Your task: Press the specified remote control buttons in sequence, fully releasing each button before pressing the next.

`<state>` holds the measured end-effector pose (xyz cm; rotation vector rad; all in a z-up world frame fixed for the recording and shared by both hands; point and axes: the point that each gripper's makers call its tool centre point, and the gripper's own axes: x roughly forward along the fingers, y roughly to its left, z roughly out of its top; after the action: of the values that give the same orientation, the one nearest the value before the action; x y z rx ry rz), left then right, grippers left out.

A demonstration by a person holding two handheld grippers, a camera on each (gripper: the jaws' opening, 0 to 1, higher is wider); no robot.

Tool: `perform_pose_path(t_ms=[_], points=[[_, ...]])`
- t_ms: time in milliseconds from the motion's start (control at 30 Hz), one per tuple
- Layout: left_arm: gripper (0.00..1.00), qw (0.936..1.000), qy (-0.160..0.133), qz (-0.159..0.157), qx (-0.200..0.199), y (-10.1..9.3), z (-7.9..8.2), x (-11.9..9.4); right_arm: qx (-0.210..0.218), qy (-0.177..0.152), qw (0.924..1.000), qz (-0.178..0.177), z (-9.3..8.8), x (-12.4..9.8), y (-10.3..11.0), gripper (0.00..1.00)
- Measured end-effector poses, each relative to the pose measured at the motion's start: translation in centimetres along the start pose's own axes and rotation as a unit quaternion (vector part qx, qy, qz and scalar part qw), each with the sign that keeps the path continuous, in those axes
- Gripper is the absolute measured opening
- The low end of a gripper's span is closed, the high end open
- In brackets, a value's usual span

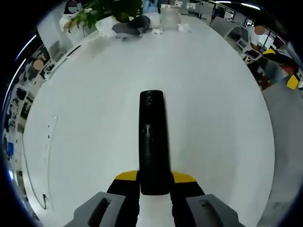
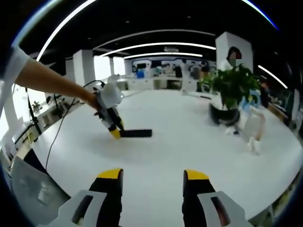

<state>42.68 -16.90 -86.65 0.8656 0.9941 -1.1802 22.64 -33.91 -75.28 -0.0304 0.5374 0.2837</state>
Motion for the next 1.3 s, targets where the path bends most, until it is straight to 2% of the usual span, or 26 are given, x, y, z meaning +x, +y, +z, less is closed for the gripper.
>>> perform_pose_path(t_ms=[200,333,467,600,667,733,933,1067,1133,1300], points=[[0.23,1.0,0.003,0.001,-0.004,-1.2,-0.1,-0.1,-0.002,0.007,1.0,0.0,-0.2,0.0,0.1,0.42],[0.23,1.0,0.006,0.003,-0.006,-2.3,-0.1,-0.3,0.023,0.0,0.9997,-0.001,0.0,-0.3,-0.3,0.4],[0.23,0.9998,0.017,0.004,-0.01,-3.6,-0.3,-0.4,0.024,0.008,0.9997,-0.005,-0.4,-0.3,-0.4,0.35],[0.23,0.9994,0.035,0.005,-0.003,-5.3,-0.5,-0.4,0.025,0.014,0.9996,0.0,-0.5,-0.2,-0.2,0.22],[0.23,0.9989,0.047,0.006,0.007,-5.9,-0.7,-0.5,0.022,0.054,0.9982,0.011,-1.7,-0.2,0.2,0.07],[0.23,0.9982,0.056,0.006,0.02,-6.5,-0.8,-0.6,0.01,0.054,0.9984,0.008,-1.6,-0.2,0.3,0.0],[0.23,0.9973,0.067,0.011,0.028,-8.2,-1.1,-0.8,0.016,0.074,0.997,0.014,-2.3,-0.3,0.4,0.0],[0.23,0.998,0.062,0.001,0.004,-9.7,-1.3,-1.3,0.018,0.086,0.996,0.015,-2.7,-0.3,0.6,0.0],[0.23,0.9982,0.059,0.002,0.008,-10.2,-1.5,-1.3,0.021,0.088,0.9958,0.013,-2.8,-0.3,0.5,0.0],[0.23,0.9983,0.058,-0.001,0.009,-12.4,-1.9,-1.4,0.048,0.112,0.9924,0.02,-3.3,-0.1,0.8,0.0]])
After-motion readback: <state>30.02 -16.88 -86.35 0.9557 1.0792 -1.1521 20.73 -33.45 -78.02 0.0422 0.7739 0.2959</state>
